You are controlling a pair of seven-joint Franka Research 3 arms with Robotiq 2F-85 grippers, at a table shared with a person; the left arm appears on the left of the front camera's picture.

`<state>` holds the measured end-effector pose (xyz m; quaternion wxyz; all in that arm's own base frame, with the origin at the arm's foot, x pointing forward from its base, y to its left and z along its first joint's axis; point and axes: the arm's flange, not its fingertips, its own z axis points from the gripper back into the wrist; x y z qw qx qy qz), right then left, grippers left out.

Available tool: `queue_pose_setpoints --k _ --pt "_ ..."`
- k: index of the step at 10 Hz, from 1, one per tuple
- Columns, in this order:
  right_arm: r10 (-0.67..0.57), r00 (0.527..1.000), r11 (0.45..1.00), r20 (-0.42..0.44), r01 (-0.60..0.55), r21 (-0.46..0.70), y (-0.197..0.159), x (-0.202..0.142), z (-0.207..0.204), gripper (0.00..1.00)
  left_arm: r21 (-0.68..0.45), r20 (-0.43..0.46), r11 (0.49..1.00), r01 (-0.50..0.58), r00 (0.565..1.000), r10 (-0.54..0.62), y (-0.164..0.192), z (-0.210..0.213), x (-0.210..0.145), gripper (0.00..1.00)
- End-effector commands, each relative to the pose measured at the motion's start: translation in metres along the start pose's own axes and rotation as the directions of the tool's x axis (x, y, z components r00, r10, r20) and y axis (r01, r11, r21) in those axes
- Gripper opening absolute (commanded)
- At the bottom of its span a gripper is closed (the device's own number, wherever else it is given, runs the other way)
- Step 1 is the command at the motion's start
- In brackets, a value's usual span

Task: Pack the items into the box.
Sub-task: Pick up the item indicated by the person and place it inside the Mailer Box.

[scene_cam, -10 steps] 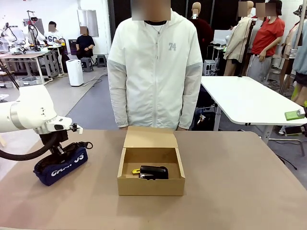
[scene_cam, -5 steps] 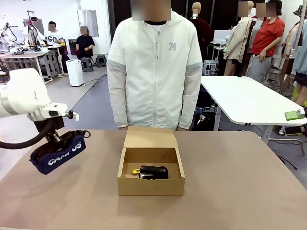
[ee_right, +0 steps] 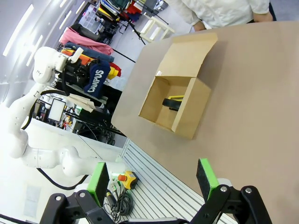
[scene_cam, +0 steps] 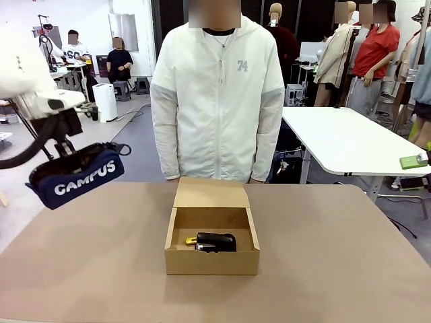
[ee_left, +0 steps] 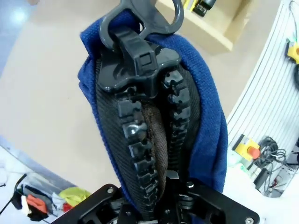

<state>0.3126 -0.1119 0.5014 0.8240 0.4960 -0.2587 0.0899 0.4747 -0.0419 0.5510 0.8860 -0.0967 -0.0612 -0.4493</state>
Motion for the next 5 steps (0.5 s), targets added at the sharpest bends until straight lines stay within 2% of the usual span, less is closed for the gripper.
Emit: queue_pose_setpoints --k 1,5 --pt "0.018 1.000 1.000 -0.013 -0.018 -0.005 0.0003 -0.0001 0.0030 1.00 -0.016 -0.019 1.000 -0.001 1.000 0.001 0.0080 -0.0198 0.0033 0.00" --pt "0.018 1.000 1.000 -0.013 -0.018 -0.005 0.0003 -0.0001 0.0030 1.00 -0.022 -0.018 1.000 0.001 1.000 -0.001 0.0052 -0.0169 0.0035 0.00"
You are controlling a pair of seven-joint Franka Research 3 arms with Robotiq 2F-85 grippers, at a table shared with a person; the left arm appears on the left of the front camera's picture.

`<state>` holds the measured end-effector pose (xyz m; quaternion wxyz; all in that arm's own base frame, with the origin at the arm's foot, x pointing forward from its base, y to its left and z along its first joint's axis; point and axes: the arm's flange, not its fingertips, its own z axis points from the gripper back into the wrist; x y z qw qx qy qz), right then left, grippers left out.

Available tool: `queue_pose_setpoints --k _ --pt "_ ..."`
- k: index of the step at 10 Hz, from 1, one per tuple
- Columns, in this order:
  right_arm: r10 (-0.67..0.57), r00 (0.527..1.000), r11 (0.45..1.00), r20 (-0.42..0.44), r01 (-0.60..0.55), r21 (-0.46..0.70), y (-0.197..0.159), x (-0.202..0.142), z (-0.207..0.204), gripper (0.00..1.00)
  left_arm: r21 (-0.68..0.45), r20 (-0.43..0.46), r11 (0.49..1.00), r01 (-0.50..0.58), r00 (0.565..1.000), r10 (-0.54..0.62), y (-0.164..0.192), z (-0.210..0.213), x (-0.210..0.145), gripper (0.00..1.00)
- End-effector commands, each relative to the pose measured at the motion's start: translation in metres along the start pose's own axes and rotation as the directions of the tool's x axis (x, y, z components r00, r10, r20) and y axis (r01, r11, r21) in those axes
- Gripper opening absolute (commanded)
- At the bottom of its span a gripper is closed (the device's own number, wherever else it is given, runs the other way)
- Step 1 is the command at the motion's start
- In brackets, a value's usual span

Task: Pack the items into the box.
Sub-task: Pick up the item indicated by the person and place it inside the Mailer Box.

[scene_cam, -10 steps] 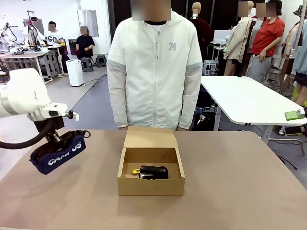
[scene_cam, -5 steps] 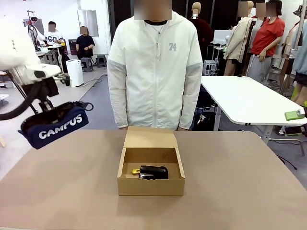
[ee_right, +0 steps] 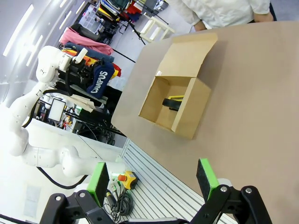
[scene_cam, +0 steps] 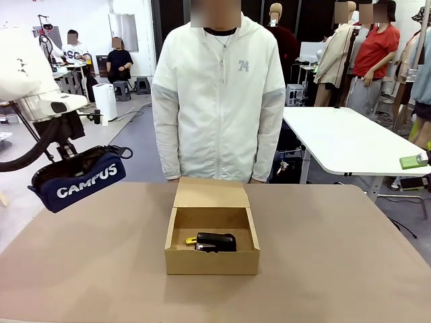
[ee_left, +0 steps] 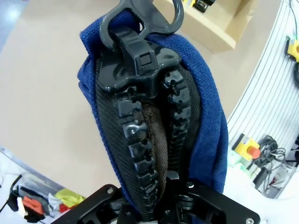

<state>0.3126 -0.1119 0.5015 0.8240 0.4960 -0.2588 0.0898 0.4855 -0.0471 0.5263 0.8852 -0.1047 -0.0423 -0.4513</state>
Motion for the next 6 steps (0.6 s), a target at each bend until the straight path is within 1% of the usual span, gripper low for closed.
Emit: queue_pose_setpoints --k 1,2,3,4,5,6 --pt "0.018 1.000 1.000 -0.013 -0.018 -0.005 0.000 0.000 0.003 1.00 -0.018 0.087 0.994 0.104 0.991 -0.102 -0.012 0.000 0.025 0.00" --pt "0.018 1.000 1.000 -0.013 -0.018 -0.005 0.000 0.000 0.003 1.00 -0.033 0.089 0.978 0.207 0.975 -0.203 -0.028 -0.012 0.056 0.00" --pt "0.018 1.000 1.000 -0.013 -0.018 -0.005 0.000 0.000 0.003 1.00 -0.049 0.035 0.940 0.338 0.941 -0.337 -0.046 -0.028 0.090 0.00" --pt "0.018 1.000 1.000 -0.013 -0.018 -0.005 0.000 0.000 0.003 1.00 -0.090 0.000 0.871 0.483 0.874 -0.485 -0.067 -0.045 0.126 0.00" --pt "0.018 1.000 1.000 -0.013 -0.018 -0.005 0.000 0.000 0.003 1.00 -0.112 -0.024 0.810 0.576 0.813 -0.582 -0.087 -0.059 0.152 0.00" --pt "0.018 1.000 1.000 -0.013 -0.018 -0.005 0.000 0.000 0.003 1.00 -0.132 -0.019 0.749 0.650 0.754 -0.657 -0.109 -0.070 0.174 0.00"
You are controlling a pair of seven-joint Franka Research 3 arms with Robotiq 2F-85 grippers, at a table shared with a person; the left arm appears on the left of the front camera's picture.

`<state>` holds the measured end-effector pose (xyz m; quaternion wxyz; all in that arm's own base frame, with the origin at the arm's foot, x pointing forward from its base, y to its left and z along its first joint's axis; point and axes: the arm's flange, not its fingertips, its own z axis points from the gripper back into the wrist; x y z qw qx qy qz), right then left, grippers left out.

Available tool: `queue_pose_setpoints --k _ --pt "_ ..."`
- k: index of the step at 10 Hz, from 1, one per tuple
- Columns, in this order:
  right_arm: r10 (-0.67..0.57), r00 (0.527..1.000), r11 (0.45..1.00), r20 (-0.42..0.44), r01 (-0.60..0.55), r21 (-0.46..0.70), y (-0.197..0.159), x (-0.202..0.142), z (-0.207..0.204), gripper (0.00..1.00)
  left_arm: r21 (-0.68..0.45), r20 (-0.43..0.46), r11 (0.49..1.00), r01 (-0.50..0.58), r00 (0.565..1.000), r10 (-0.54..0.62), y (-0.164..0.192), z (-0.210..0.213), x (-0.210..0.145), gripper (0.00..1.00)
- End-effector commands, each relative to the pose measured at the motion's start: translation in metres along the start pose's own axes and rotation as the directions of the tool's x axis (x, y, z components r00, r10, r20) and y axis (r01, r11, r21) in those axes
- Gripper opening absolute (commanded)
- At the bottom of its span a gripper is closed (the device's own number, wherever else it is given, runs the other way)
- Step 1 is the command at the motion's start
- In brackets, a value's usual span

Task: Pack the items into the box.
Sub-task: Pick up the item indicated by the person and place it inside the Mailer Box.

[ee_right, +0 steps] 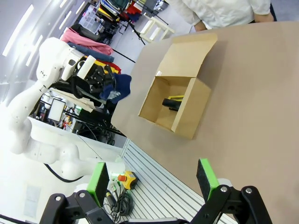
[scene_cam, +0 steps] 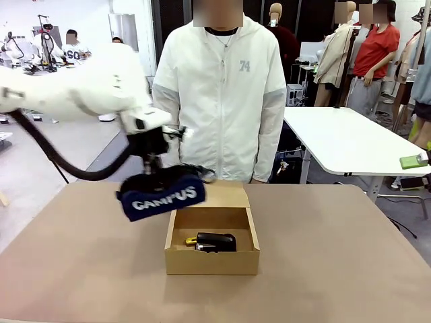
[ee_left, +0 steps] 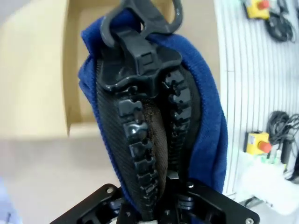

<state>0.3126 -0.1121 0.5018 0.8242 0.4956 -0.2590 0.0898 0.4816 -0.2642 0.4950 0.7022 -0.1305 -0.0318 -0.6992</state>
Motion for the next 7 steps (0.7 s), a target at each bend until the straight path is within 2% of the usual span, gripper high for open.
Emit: queue_pose_setpoints --k 1,2,3,4,5,7 --pt "0.017 1.000 1.000 -0.013 -0.017 -0.004 0.000 0.000 0.003 1.00 -0.023 -0.061 0.981 0.193 0.979 -0.194 0.008 -0.008 0.040 0.00" --pt "0.017 1.000 1.000 -0.013 -0.017 -0.004 0.000 0.000 0.003 1.00 -0.035 -0.083 0.968 0.250 0.964 -0.252 0.004 -0.020 0.062 0.00" --pt "0.017 1.000 1.000 -0.013 -0.017 -0.004 0.000 0.000 0.003 1.00 -0.014 -0.146 0.963 0.269 0.952 -0.268 0.005 -0.033 0.080 0.00" --pt "0.017 1.000 1.000 -0.013 -0.017 -0.004 0.000 0.000 0.003 1.00 -0.046 -0.180 0.971 0.236 0.954 -0.240 0.009 -0.042 0.091 0.00" --pt "0.017 1.000 1.000 -0.013 -0.017 -0.004 0.000 0.000 0.003 1.00 -0.037 -0.086 0.970 0.242 0.966 -0.245 -0.006 -0.038 0.080 0.00" --pt "0.017 1.000 1.000 -0.013 -0.017 -0.004 0.000 0.000 0.003 1.00 -0.037 -0.086 0.970 0.242 0.966 -0.245 -0.006 -0.038 0.080 0.00"
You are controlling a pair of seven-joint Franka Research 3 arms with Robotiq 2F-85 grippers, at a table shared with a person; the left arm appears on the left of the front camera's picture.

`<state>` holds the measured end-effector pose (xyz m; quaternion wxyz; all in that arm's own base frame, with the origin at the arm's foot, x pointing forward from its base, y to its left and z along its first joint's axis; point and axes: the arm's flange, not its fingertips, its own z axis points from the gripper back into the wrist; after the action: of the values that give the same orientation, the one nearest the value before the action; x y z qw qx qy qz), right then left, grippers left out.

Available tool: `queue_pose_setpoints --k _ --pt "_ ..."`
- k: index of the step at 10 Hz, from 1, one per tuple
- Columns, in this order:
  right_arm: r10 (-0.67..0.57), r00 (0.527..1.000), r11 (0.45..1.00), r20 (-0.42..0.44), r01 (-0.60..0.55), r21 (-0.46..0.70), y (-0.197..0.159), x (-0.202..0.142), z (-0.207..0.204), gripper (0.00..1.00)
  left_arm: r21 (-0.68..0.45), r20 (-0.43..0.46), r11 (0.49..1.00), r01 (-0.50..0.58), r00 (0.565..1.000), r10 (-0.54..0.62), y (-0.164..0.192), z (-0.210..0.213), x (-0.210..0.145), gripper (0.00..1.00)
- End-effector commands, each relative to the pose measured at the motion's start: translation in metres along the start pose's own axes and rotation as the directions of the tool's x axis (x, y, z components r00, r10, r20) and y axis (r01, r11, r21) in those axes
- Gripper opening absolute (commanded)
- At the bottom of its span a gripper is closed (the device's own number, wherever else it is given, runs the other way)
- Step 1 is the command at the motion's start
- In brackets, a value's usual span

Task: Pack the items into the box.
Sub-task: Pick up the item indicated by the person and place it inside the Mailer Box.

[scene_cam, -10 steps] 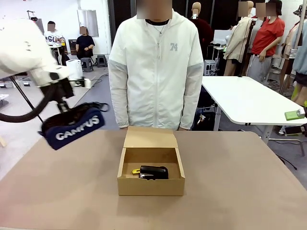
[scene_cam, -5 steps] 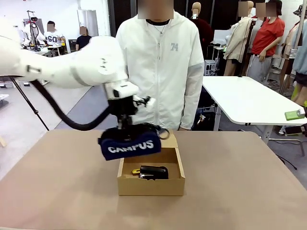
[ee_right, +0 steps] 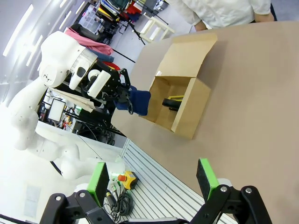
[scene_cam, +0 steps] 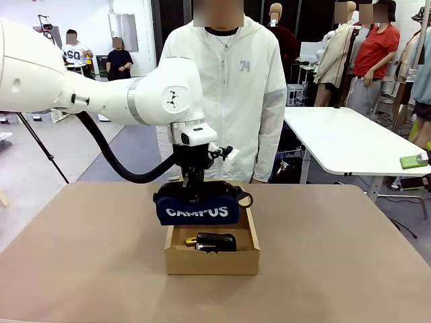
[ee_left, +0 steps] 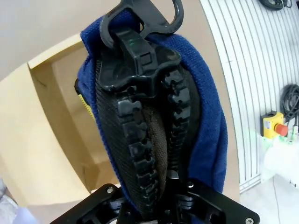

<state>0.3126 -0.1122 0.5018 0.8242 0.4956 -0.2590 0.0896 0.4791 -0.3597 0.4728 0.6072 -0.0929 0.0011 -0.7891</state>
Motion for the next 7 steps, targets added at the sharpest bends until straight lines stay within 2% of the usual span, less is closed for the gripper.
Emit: queue_pose_setpoints --k 1,3,4,7 --pt "0.017 1.000 1.000 -0.013 -0.017 -0.004 0.000 0.000 0.003 1.00 -0.003 -0.008 1.000 0.010 1.000 -0.010 -0.001 -0.003 0.004 0.00" --pt "0.017 1.000 1.000 -0.013 -0.017 -0.004 0.000 0.000 0.003 1.00 -0.022 -0.044 0.997 -0.077 0.996 0.076 0.019 -0.033 0.020 0.00" --pt "0.017 1.000 1.000 -0.013 -0.017 -0.004 0.000 0.000 0.003 1.00 0.012 -0.006 0.994 -0.111 0.994 0.111 0.028 -0.043 0.025 0.00" --pt "0.017 1.000 1.000 -0.013 -0.017 -0.004 0.000 0.000 0.003 1.00 0.031 -0.066 0.985 -0.167 0.983 0.169 0.054 -0.077 0.033 0.00"
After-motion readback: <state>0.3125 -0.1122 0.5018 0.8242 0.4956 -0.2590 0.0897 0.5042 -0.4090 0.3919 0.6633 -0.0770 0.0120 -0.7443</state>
